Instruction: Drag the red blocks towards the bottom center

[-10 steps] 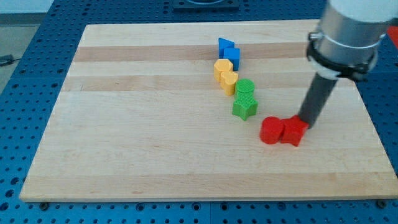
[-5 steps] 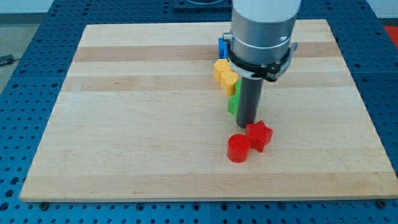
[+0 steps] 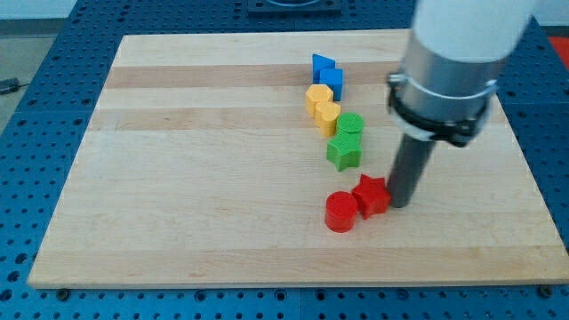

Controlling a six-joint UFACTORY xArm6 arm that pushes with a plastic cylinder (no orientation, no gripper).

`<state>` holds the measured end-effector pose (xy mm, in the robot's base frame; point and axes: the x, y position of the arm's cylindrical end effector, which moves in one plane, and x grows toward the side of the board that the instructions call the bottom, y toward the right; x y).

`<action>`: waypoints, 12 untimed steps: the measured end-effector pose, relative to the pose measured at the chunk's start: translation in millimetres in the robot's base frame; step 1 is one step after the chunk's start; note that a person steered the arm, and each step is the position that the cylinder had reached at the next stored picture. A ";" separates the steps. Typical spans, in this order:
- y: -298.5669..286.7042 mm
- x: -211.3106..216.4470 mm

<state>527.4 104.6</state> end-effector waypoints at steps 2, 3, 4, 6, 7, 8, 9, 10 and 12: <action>-62.6 -4.0; -47.5 -3.8; -12.7 33.4; -89.2 91.2; -132.8 82.8; -156.7 75.6; -140.1 75.3; -130.9 75.3; -129.3 47.6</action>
